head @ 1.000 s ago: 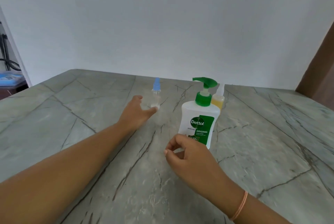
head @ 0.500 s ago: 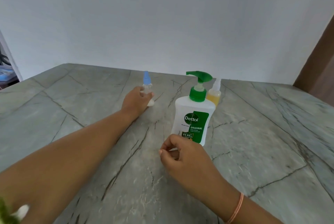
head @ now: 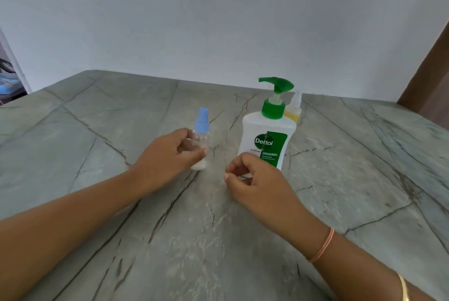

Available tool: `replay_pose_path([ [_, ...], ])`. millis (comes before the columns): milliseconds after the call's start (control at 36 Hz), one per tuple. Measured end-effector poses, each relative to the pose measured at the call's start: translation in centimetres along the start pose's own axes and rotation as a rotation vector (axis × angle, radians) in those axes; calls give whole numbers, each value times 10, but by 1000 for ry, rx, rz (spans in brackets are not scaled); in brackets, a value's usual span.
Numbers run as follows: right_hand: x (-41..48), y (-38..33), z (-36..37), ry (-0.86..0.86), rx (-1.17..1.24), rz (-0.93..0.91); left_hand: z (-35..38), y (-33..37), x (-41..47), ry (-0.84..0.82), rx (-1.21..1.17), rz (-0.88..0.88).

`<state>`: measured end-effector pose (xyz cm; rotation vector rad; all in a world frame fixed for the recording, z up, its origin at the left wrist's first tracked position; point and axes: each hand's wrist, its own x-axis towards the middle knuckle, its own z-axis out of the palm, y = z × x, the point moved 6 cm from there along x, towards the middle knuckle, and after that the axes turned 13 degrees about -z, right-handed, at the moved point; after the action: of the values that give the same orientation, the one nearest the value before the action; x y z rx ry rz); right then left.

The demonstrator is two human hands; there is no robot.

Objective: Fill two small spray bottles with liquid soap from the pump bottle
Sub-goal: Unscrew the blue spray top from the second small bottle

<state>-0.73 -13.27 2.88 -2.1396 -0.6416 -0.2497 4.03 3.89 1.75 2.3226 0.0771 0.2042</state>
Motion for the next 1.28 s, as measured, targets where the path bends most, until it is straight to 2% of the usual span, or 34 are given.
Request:
replay_pose_path([
  [194, 4, -16, -8, 121, 154, -31, 2, 19, -37, -93, -29, 124],
  [389, 18, -27, -23, 142, -100, -124, 8, 30, -47, -80, 35, 249],
  [611, 29, -41, -26, -90, -424, -208, 13, 29, -51, -126, -10, 222],
  [889, 35, -57, -14, -504, -471, -349, 11, 27, -50, -127, -102, 149],
  [972, 36, -61, -19, -417, -460, -328, 11, 28, -51, -120, -106, 158],
  [1056, 39, -57, -22, -286, -659, -255, 10, 27, -51, -88, -86, 154],
  [1111, 41, -56, -19, -256, -733, -263, 10, 28, -52, -79, -74, 163],
  [1167, 41, -54, -17, -288, -690, -267, 11, 30, -54, -86, -53, 170],
  [1278, 40, -60, -18, -459, -377, -246, 12, 30, -53, -111, -56, 160],
])
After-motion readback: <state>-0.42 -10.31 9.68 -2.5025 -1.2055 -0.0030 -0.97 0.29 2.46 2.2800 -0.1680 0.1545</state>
